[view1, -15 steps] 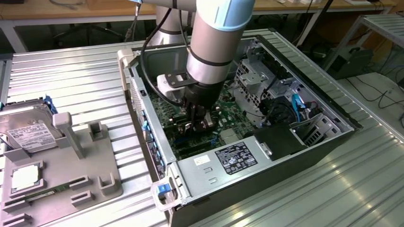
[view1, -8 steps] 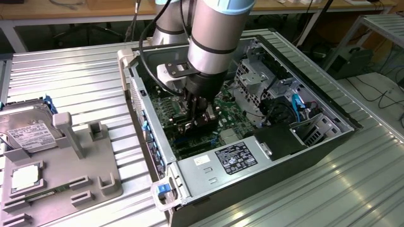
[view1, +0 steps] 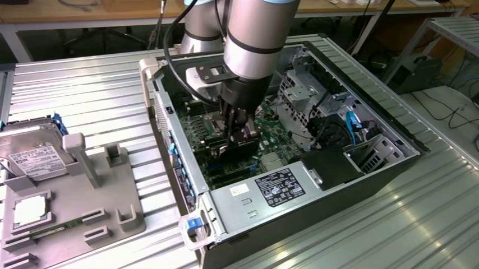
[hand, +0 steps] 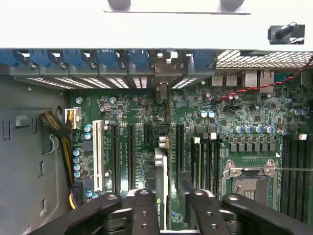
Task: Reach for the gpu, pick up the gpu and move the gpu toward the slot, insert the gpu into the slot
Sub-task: 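Insert the gpu into the slot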
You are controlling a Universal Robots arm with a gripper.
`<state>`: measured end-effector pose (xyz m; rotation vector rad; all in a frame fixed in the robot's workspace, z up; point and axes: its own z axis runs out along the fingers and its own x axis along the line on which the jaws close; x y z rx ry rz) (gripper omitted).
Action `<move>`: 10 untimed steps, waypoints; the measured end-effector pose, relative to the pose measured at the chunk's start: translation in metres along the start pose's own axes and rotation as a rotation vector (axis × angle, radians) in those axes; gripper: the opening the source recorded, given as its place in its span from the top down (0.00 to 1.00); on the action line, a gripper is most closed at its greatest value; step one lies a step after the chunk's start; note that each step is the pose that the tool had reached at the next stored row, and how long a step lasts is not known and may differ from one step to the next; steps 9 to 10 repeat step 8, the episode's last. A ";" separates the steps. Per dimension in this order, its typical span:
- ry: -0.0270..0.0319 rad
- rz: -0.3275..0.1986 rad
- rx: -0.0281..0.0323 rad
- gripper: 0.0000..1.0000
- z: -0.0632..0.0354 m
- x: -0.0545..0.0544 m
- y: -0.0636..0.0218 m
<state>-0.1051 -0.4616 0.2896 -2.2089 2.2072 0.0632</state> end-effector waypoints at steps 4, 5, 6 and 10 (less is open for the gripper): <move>0.0002 0.000 -0.0001 0.89 -0.0001 0.000 0.0000; 0.0001 0.000 -0.0001 0.89 -0.0001 0.000 0.0000; 0.0001 0.000 -0.0001 0.89 -0.0001 0.000 0.0000; 0.0001 0.000 -0.0001 0.89 -0.0001 0.000 0.0000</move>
